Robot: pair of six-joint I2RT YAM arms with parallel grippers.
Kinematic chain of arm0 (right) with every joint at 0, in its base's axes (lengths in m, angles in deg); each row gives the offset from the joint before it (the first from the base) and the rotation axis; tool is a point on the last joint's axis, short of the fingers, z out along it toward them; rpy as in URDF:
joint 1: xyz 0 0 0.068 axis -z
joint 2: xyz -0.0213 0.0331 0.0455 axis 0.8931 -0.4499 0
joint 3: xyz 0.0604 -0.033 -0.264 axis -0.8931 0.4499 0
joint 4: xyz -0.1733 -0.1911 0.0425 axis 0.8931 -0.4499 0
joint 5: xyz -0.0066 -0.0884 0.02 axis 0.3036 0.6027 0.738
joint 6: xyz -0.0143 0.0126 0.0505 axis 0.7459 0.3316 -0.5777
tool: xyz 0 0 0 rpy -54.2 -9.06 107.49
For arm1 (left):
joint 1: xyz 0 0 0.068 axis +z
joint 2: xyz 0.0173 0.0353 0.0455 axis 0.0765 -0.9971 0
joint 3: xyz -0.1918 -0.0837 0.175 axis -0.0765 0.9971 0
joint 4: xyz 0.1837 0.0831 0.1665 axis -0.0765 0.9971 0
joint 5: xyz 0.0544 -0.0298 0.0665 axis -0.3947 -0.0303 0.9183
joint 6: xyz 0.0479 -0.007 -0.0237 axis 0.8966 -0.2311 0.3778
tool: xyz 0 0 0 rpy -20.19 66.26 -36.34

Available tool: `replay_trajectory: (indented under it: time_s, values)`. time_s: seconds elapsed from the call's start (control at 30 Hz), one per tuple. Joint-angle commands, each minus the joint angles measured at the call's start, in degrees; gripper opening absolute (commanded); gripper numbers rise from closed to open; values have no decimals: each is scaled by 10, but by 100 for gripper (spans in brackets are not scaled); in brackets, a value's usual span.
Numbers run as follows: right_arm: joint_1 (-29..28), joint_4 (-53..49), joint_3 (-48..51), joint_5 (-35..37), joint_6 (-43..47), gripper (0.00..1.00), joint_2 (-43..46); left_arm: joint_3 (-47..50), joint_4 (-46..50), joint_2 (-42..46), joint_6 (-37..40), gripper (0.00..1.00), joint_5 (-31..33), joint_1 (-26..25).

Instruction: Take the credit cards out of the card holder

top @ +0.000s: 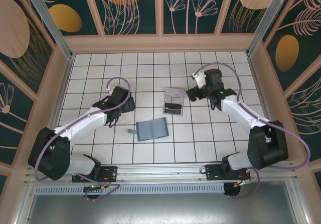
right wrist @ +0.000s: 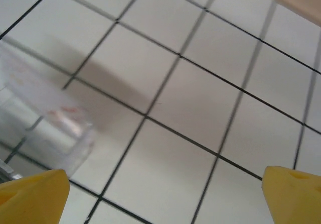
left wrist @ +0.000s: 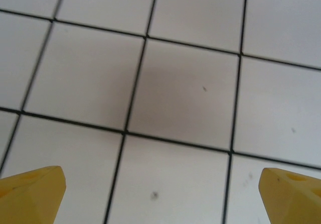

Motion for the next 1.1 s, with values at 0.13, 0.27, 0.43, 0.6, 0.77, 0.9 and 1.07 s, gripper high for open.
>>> replay_trajectory:
  time_s: [0.13,0.27,0.43,0.6,0.77,0.9,1.07]
  values:
    - [80,254,155,17,-141,99,40,19,-132,4,86,98,141,38]
    - [100,373,223,51,-174,99,20,49,-200,-4,107,98,210,85]
    - [109,504,271,102,-190,99,-33,82,-277,-12,121,99,201,154]
    - [112,560,267,127,-180,99,-62,131,-404,-2,161,99,175,198]
    - [123,662,304,132,-165,99,-77,212,-591,-7,181,98,85,246]
    - [147,693,325,107,-188,99,-72,232,-680,-46,220,99,60,252]
    - [177,747,358,45,-204,99,-71,260,-770,-60,260,99,9,258]
